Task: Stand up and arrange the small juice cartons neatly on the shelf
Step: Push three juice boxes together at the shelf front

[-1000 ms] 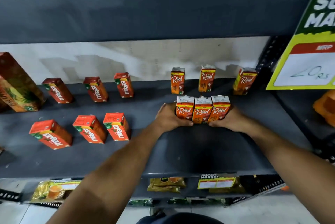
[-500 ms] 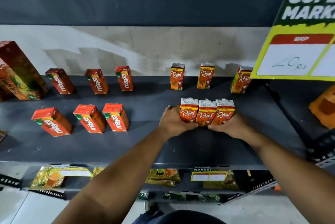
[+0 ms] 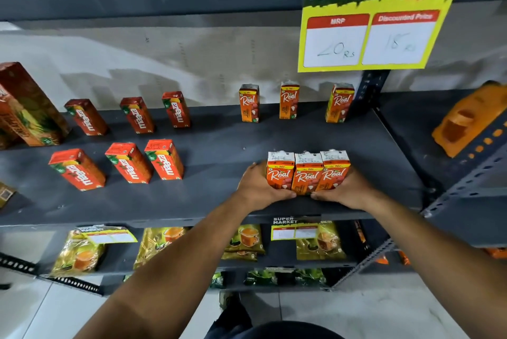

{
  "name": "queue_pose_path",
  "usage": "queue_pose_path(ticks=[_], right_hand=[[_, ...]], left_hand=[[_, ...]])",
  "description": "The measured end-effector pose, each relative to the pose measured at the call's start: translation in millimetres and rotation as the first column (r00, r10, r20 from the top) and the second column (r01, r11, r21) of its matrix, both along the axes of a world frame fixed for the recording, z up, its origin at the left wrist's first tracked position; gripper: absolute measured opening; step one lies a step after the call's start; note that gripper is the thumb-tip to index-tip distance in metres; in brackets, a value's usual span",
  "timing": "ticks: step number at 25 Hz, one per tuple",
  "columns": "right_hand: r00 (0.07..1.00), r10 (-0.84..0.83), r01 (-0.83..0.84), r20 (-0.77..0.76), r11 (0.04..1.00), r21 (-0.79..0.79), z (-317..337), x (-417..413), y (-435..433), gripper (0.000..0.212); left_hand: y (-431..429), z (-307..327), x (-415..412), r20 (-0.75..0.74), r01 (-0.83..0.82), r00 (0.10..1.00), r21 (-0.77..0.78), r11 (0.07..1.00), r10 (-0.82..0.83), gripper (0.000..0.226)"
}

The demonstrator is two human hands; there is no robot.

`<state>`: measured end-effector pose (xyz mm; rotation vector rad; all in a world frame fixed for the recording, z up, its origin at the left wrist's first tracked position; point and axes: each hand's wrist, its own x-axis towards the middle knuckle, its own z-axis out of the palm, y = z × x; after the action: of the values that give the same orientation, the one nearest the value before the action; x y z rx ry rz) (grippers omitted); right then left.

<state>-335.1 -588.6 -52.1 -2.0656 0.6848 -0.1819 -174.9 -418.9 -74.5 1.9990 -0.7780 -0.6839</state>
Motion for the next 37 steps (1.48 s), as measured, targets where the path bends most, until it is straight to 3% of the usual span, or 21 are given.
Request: queue_pose_path(ticks=[10, 16, 21, 26, 33, 37], right_hand=[[0.999, 0.001, -0.002, -0.05, 1.0, -0.01, 4.0, -11.5, 6.8, 0.053], [0.999, 0.017, -0.018, -0.034, 1.0, -0.025, 2.5, -14.4, 8.1, 0.06], [0.999, -0.004, 0.003, -0.046, 1.0, -0.012, 1.1, -15.5, 8.5, 0.059], [0.999, -0.004, 0.003, -0.047, 1.0, -0.02, 3.7, -17.0, 9.9, 0.056], [1.0, 0.013, -0.013, 0.006, 0.999, -0.033, 1.9, -23.5, 14.0, 0.081], [0.997, 0.029, -0.03, 0.068, 1.0, 0.009, 6.6, -27.1, 14.2, 0.133]], left_hand=[[8.7, 3.6, -18.2, 0.121, -0.004, 0.993, 0.079, 0.997, -0.006, 0.093], [12.0, 4.7, -21.4, 0.115, -0.005, 0.993, 0.078, 0.997, -0.004, 0.08], [12.2, -0.2, -20.7, 0.111, 0.001, 0.994, 0.09, 0.996, -0.011, 0.095], [14.0, 1.7, -20.0, 0.127, 0.025, 0.991, 0.075, 0.997, -0.034, 0.091], [18.3, -4.8, -13.1, 0.013, 0.098, 0.995, 0.018, 0.995, -0.099, 0.103], [23.6, 4.7, -15.7, -0.012, 0.125, 0.992, -0.055, 0.991, -0.125, 0.109]])
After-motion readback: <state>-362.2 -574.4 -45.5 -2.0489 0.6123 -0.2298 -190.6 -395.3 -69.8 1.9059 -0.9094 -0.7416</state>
